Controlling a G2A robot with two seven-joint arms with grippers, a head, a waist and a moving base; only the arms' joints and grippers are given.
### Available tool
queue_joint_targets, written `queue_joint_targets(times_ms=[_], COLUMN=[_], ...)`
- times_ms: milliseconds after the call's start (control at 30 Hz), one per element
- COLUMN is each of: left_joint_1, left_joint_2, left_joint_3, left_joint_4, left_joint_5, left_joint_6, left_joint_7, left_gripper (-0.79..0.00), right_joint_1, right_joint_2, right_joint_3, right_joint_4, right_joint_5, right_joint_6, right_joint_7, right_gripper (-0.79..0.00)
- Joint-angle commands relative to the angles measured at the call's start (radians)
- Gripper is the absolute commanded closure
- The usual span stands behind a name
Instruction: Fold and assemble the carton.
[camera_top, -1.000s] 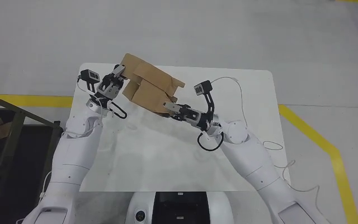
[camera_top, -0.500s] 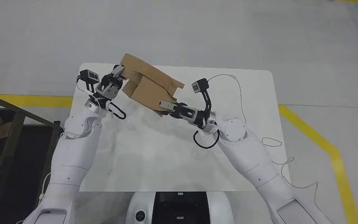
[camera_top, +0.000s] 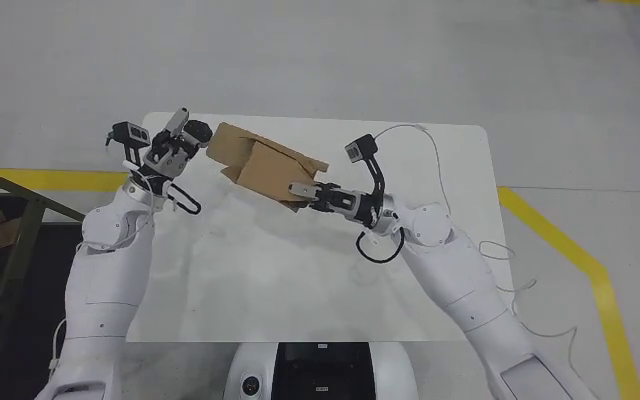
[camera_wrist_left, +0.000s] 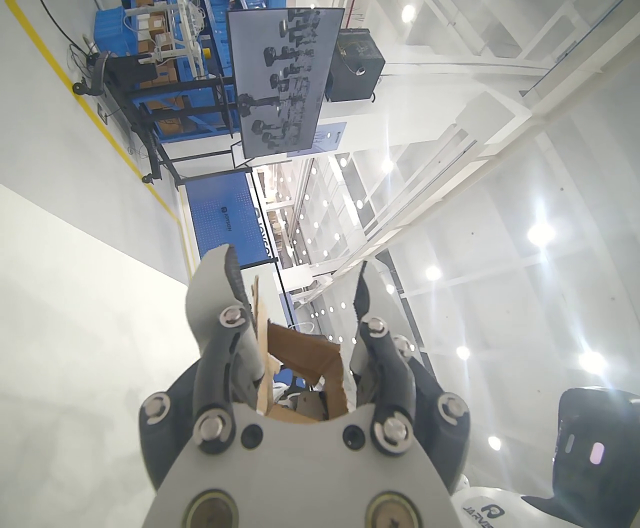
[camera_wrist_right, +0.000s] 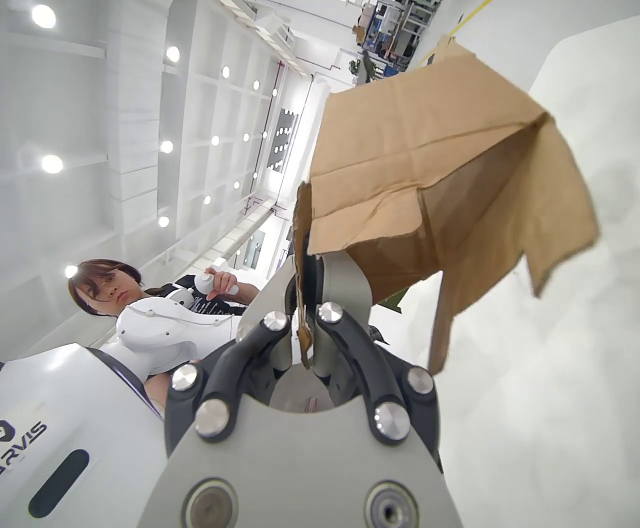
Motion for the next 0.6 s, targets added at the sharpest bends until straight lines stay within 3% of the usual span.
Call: queue_joint_targets(times_ms=[0,267,567], left_joint_1=[0.01,0.029,0.033], left_joint_2=[0.006,0.031,0.048], left_joint_3=[-0.027,-0.109,-0.09], left_joint_4=[-0.015,-0.044,-0.077], left_joint_5=[-0.006,-0.054,-0.037], left_joint_6=[0.01,0.108,0.197], left_joint_7=[-0.044,-0.28,-0.495], left_gripper=[-0.785,-0.785,-0.785], right_joint_1=[0.004,0.041,0.059], right_joint_2=[0.005,0.027,0.028], right_joint_3=[0.011,0.064,0.063], right_joint_4=[0.0,0.019,0.052], right_joint_5=[0.011,0.045,0.126], right_joint_6=[0.02,0.098,0.143], right_joint_7=[0.039,0.199,0.262], right_gripper=[0.0,0.0,0.0])
